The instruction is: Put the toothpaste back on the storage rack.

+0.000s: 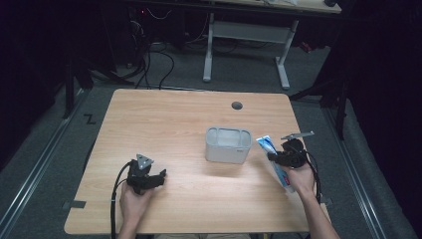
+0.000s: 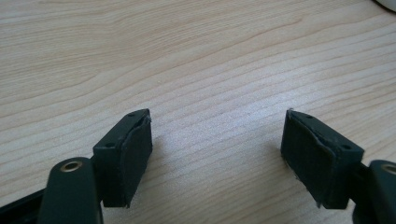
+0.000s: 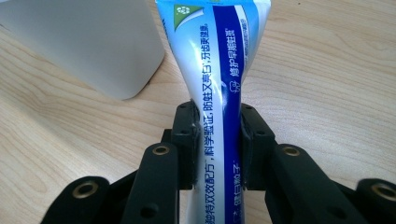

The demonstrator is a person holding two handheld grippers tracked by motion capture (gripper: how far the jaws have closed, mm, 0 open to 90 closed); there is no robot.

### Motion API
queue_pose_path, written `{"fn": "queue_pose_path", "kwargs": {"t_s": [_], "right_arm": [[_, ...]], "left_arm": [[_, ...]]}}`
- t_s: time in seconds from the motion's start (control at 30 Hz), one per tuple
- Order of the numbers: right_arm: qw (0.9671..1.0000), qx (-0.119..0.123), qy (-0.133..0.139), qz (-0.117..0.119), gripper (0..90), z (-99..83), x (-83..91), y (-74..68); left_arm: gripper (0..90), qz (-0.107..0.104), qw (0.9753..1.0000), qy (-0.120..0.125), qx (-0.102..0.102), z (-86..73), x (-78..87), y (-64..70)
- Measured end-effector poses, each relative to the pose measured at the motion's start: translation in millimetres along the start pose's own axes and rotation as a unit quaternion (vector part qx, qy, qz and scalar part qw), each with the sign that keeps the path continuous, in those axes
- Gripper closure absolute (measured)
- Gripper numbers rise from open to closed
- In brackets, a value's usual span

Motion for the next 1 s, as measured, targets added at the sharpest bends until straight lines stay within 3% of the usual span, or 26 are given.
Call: {"fn": "queue_pose_path", "kwargs": {"t_s": [0.23,0.7,0.83,1.0], "right_arm": [[0.9999,0.01,0.006,-0.003,71.7,-0.5,5.7,-5.3],[0.9987,0.022,0.045,0.005,71.6,0.8,20.9,-9.2],[0.9988,0.024,0.042,-0.003,71.7,1.1,24.9,-9.3],[0.9978,0.025,0.061,0.007,71.7,-0.4,32.9,-11.2]], "left_arm": [[25.2,0.0,1.0,0.0,0.0,0.0,0.0,0.0],[25.3,0.0,1.0,0.0,0.001,-0.4,0.3,0.4],[25.3,-0.001,1.0,-0.001,0.001,-0.5,0.4,0.2],[25.3,0.0,1.0,-0.001,0.001,-0.5,0.4,0.3]]}}
Point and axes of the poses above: each handheld gripper's, and its own axes: x roughly backward along the jaws, z roughly out of its top, y roughly to its right, the point moved 5 cm from there along -x, roughly forward along the jaws, and after that the axes turned 12 degrees about -y, right-handed, at the moved point
